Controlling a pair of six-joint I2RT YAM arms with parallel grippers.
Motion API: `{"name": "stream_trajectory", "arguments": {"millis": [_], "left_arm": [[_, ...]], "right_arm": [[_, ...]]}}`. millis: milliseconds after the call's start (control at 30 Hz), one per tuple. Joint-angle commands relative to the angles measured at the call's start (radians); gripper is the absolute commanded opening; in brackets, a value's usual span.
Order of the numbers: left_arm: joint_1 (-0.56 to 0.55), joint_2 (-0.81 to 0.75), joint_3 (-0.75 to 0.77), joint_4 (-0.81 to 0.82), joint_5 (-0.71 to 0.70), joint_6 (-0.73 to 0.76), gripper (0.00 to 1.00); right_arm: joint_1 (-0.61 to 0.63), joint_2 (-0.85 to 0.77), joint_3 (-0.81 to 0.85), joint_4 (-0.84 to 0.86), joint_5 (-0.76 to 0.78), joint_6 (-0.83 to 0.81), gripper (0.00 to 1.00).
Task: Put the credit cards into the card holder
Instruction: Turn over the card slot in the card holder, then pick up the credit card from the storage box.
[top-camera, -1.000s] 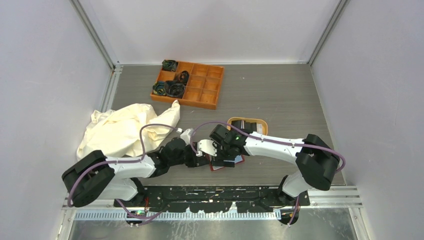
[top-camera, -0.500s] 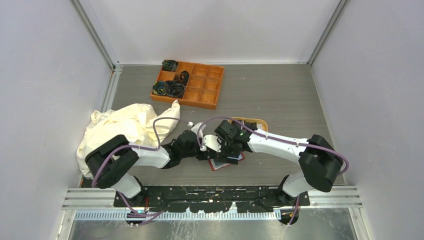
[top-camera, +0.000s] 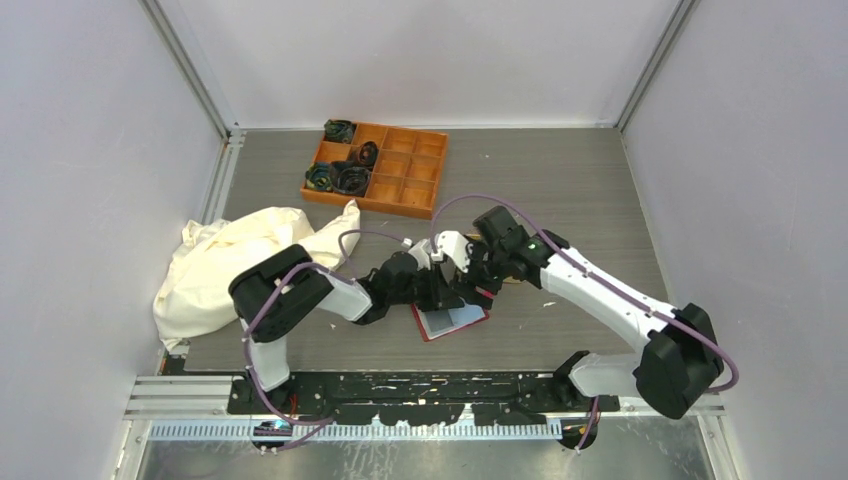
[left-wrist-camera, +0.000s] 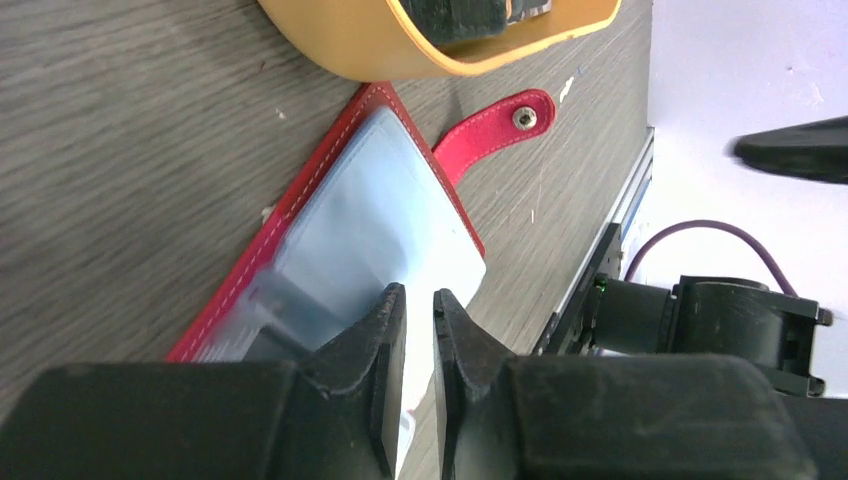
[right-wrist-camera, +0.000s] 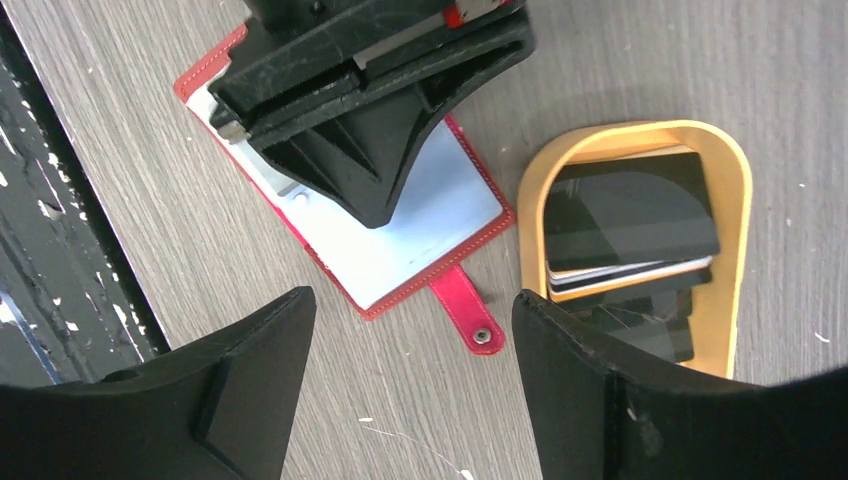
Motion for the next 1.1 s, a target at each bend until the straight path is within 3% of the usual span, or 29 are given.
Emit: {"name": "stream_trajectory", "arguments": {"millis": [0,100,133,167,267,333,433,567,633,833,933,1067], "left_arm": [[-0.013,0.051,0.07,0.089,0.028,-0.021,0.18],[-0.013,0.031,0.07,0.099,0.021,-0.005,0.18],[-0.013,0.003,0.061,0.096,0.01,0.012,0.19],[-0.013,-0.033,0.05,0.085,-0.005,0.044,0.19],[-0.012,-0.176,0.011,-0.022,-0.068,0.155,0.22],[-0.013,-0.282,-0.018,-0.105,-0.116,0.235,0.27],[0.003,-0.441,-0.05,-0.224,-0.16,0.354,0.36],[0.076,-0.629,-0.052,-0.393,-0.134,0.436,0.69],[0.136,-0.706,-0.033,-0.48,-0.092,0.429,0.8],[0.301,-0.806,0.213,-0.86,0.108,0.485,0.81],[0.311,-0.797,0.371,-1.083,0.069,0.617,0.78],[0.31,-0.767,0.489,-1.237,-0.003,0.772,0.77]], "right_arm": [[-0.083,-0.069,0.055,-0.005,-0.085,0.024,0.78],[-0.172,-0.12,0.062,0.051,-0.085,0.11,0.83],[-0.201,-0.139,0.058,0.085,-0.063,0.152,0.95],[-0.233,-0.157,0.05,0.137,-0.043,0.216,0.99],[-0.309,-0.162,0.043,0.267,0.113,0.499,0.99],[-0.371,-0.129,0.09,0.226,-0.016,0.556,1.0],[-0.461,-0.07,0.125,0.257,-0.277,0.718,0.96],[-0.551,0.044,0.19,0.309,-0.5,0.891,0.85],[-0.584,0.106,0.199,0.344,-0.572,0.945,0.78],[-0.634,0.18,0.09,0.384,-0.491,0.921,0.72],[-0.636,0.226,0.07,0.389,-0.477,0.928,0.64],[-0.637,0.306,0.063,0.386,-0.458,0.931,0.54]]}}
